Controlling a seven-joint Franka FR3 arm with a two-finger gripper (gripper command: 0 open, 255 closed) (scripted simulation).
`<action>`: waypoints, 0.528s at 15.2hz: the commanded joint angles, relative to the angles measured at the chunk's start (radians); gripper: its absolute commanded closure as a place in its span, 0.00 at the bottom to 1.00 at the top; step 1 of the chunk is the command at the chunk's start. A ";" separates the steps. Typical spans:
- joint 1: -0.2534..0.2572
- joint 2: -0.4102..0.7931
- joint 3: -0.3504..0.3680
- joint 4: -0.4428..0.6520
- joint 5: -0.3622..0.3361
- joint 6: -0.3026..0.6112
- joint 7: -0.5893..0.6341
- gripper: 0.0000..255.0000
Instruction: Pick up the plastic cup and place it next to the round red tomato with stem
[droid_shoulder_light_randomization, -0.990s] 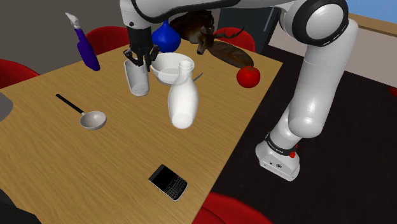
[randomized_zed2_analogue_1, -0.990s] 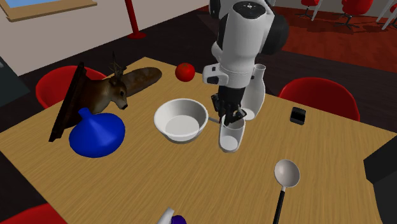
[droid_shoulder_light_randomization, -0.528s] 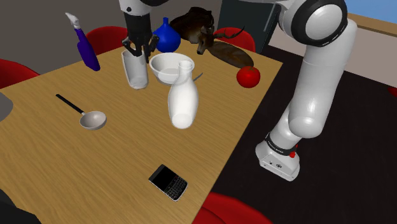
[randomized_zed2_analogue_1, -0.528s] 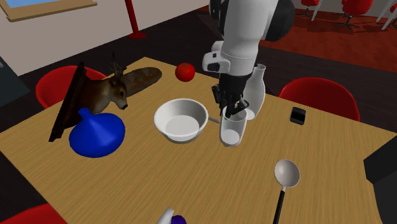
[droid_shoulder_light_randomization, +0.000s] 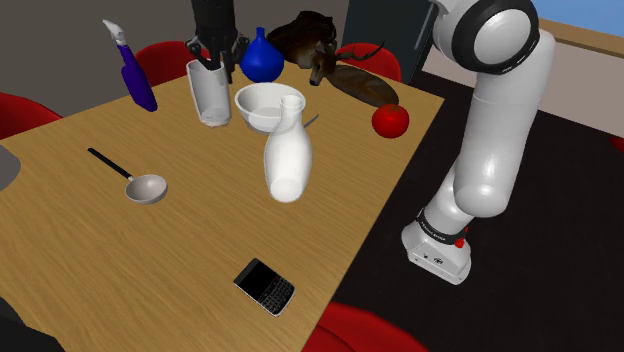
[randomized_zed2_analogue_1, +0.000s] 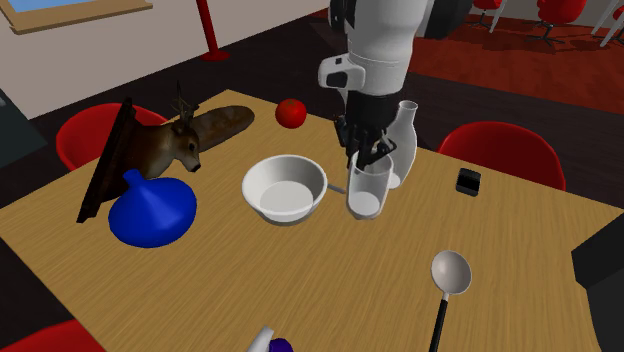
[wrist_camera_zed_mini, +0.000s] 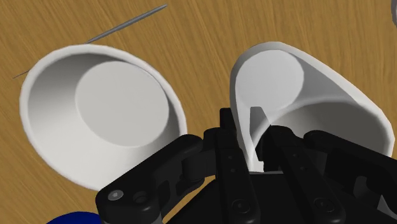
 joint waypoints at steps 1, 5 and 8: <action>0.008 0.013 0.001 0.049 -0.005 -0.037 0.001 1.00; 0.024 0.042 0.001 0.148 -0.017 -0.107 0.001 1.00; 0.041 0.073 0.001 0.237 -0.030 -0.166 0.000 1.00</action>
